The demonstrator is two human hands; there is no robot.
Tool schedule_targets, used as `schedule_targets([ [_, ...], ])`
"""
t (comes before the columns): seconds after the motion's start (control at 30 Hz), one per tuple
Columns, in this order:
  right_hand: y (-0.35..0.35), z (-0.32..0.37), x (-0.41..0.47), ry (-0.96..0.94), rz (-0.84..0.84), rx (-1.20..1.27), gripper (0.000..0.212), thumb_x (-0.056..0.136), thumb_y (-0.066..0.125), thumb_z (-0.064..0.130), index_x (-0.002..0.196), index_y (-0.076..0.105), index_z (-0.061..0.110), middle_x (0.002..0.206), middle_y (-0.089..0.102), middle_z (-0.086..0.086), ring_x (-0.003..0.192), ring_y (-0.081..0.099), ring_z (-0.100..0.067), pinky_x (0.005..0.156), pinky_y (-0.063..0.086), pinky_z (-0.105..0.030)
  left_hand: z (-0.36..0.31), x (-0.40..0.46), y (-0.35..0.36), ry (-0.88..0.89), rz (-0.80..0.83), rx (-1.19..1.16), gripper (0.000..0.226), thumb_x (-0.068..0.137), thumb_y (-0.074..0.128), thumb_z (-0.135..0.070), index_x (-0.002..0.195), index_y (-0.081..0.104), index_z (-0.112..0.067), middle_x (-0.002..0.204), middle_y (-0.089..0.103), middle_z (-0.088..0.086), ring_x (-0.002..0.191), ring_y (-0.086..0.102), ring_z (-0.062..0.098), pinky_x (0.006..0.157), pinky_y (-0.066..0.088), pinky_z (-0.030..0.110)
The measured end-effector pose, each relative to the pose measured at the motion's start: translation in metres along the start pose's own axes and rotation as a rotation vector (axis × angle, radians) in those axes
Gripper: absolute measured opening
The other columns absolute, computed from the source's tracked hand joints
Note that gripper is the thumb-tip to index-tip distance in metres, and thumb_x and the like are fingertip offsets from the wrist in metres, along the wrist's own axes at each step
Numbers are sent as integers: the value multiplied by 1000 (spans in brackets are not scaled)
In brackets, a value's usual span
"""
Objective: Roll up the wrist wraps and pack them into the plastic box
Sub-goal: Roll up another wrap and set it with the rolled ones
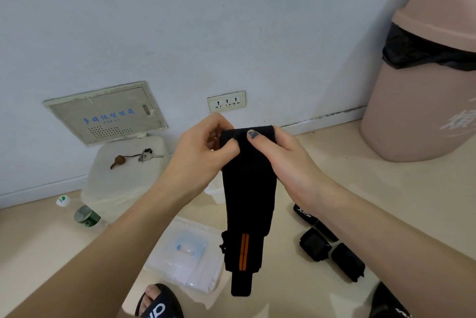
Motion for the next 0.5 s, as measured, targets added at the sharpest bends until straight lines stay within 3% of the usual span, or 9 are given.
schedule_targets([
  [0.2, 3, -2, -4, 2, -79, -9, 35, 84, 82, 35, 108, 71, 12, 98, 79, -1, 91, 77, -16, 79, 60, -32, -1, -3, 4, 100, -16, 144, 10, 79, 65, -25, 82, 60, -18, 65, 57, 3, 65, 56, 33, 60, 53, 49],
  [0.33, 0, 1, -3, -21, -76, 15, 27, 91, 77, 31, 106, 70, 10, 100, 79, -5, 96, 76, -21, 87, 61, -39, -1, -3, 4, 75, -8, 33, 6, 89, 67, -15, 88, 63, -11, 73, 61, 13, 66, 60, 32, 54, 53, 38],
  [0.4, -1, 2, -3, -38, -78, 44, 22, 92, 76, 27, 103, 69, 9, 100, 78, -8, 97, 76, -25, 88, 61, -41, 0, -2, 3, 46, 28, -44, 4, 95, 66, -6, 93, 64, -8, 79, 64, 17, 68, 63, 24, 57, 53, 30],
  [0.5, -1, 3, -3, -50, -84, 115, 18, 92, 76, 22, 98, 67, 8, 94, 75, -9, 91, 75, -24, 84, 60, -39, 2, -3, 6, 10, 89, -131, 4, 100, 61, -4, 102, 64, -5, 87, 68, 18, 75, 64, 22, 66, 55, 31],
])
Point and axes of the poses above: each hand's wrist, its own x-axis towards the middle knuckle, its own y-axis out of the palm, z = x × y, the point moved 2 cm from there along x, towards the middle knuckle
